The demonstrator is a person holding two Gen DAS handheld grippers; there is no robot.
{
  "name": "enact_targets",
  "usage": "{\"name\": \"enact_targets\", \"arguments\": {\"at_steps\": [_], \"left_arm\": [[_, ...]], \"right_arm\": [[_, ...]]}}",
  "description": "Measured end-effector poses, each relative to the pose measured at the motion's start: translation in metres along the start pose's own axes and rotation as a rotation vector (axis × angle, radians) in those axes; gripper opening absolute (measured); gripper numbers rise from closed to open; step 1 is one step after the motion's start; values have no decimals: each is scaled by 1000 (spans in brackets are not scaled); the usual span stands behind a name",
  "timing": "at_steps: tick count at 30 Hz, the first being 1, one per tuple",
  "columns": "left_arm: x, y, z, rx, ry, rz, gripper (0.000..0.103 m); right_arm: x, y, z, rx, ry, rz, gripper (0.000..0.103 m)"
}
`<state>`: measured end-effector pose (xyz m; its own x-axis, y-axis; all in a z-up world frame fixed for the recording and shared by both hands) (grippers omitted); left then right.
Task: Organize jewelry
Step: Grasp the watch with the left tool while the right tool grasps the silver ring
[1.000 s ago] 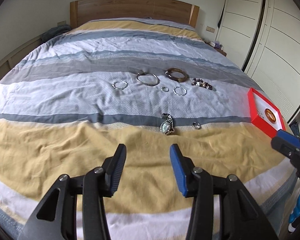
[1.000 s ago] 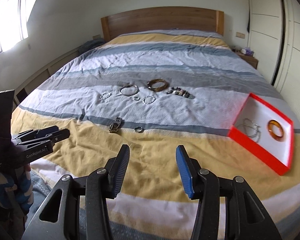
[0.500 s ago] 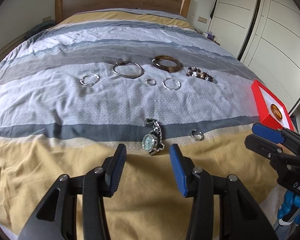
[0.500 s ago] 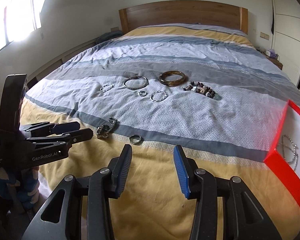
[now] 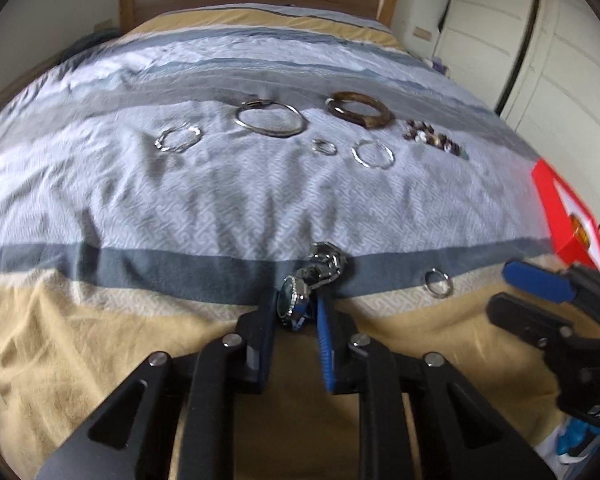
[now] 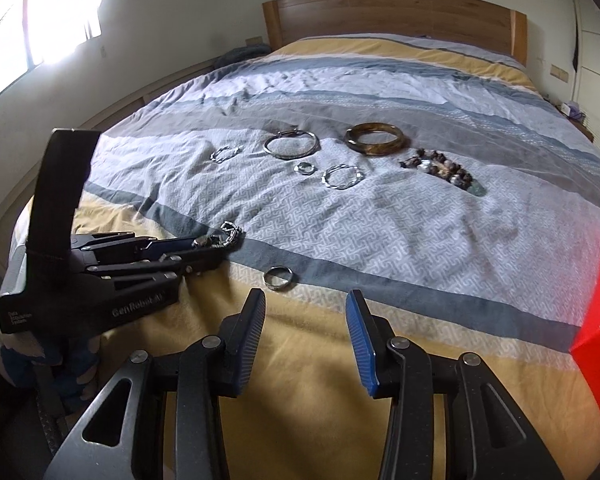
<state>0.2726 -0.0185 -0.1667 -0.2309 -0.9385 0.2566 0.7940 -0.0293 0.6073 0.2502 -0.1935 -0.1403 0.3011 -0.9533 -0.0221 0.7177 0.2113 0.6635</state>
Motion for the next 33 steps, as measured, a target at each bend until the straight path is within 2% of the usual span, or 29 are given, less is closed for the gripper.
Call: {"name": "enact_targets", "arguments": {"at_steps": [9, 15, 17, 20, 25, 33], "left_arm": [[-17, -4, 9, 60, -38, 78, 18], [-20, -5, 8, 67, -60, 90, 18], [-20, -5, 8, 67, -61, 89, 18], [-19, -6, 7, 66, -57, 86, 18], [-16, -5, 10, 66, -43, 75, 18], [9, 5, 33, 80, -1, 7, 17]], "right_arm": [[-18, 7, -35, -45, 31, 60, 31], [-20, 5, -51, -60, 23, 62, 28], [-20, 4, -53, -58, 24, 63, 21], [-20, 2, -53, -51, 25, 62, 21], [-19, 3, -41, -16, 13, 51, 20], [8, 3, 10, 26, -17, -21, 20]]}}
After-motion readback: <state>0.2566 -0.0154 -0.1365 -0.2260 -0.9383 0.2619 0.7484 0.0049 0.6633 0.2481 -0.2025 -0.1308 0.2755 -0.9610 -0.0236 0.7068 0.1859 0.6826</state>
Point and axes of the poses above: each gripper's, at about its wrist camera, not at the fingertips, and z roughly against the way its jaws point, x to its right, y to its top, the point moved 2 cm from there along -z, roughly the way its jaws point, and after that the axes turned 7 degrees about -y, right-handed, at the moved point
